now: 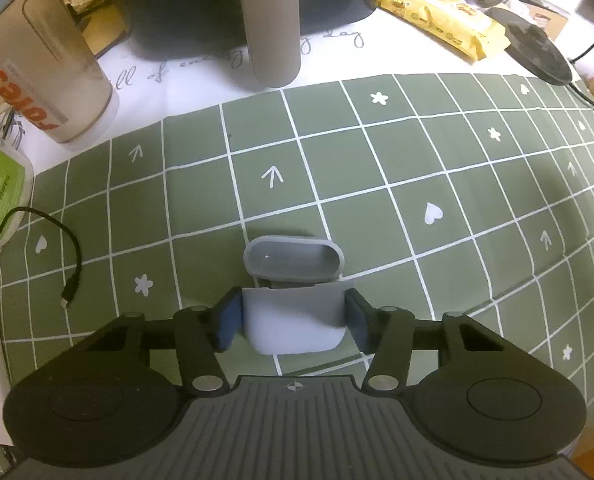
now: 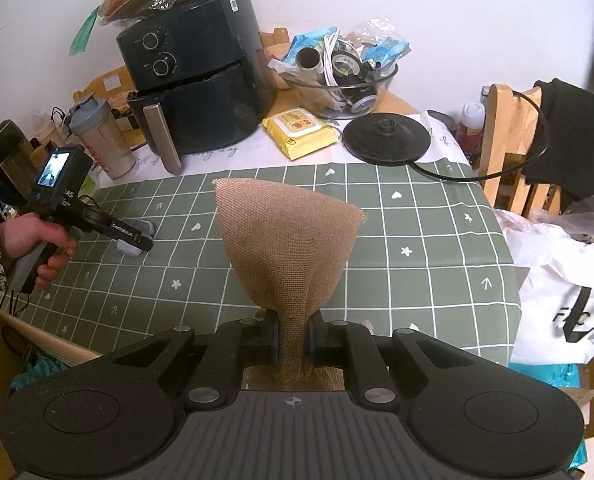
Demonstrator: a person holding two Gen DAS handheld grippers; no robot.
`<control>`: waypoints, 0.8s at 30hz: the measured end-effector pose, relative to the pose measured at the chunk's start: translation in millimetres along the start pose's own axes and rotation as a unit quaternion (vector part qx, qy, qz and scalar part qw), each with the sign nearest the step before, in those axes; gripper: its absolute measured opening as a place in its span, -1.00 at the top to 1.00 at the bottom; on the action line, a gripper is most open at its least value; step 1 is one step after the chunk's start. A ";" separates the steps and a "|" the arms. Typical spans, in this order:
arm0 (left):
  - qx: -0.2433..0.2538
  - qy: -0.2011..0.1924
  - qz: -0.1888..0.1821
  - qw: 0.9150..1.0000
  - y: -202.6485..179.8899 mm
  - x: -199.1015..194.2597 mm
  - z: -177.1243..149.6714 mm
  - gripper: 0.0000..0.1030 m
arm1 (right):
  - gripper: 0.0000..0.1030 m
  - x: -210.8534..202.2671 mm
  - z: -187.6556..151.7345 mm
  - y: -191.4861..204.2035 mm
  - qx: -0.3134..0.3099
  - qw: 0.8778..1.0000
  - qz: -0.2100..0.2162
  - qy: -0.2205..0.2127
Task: Organize soft objects
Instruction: 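Carry the earbud case and tan pouch over the cardboard box with both grippers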
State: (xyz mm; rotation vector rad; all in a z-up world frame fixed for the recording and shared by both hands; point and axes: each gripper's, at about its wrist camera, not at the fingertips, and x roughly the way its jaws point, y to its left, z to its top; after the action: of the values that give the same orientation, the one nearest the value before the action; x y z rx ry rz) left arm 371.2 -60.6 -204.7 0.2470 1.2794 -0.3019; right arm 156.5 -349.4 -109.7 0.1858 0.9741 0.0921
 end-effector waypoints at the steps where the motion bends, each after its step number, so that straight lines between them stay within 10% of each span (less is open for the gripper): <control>1: 0.001 -0.001 -0.002 1.000 0.7 -0.2 -0.5 0.01 | 0.70 0.9 -0.1 -0.2 0.001 1.000 -0.001 0.001; 24: -0.012 -0.090 -0.045 0.995 16.6 -70.4 -14.4 0.05 | 0.70 9.9 20.7 20.7 -0.019 1.000 0.005 -0.006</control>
State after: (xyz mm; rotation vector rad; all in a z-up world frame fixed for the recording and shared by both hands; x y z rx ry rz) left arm 346.0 -34.3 -140.5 0.1388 1.1159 -0.3766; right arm 179.2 -330.0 -102.3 0.1564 0.9594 0.1191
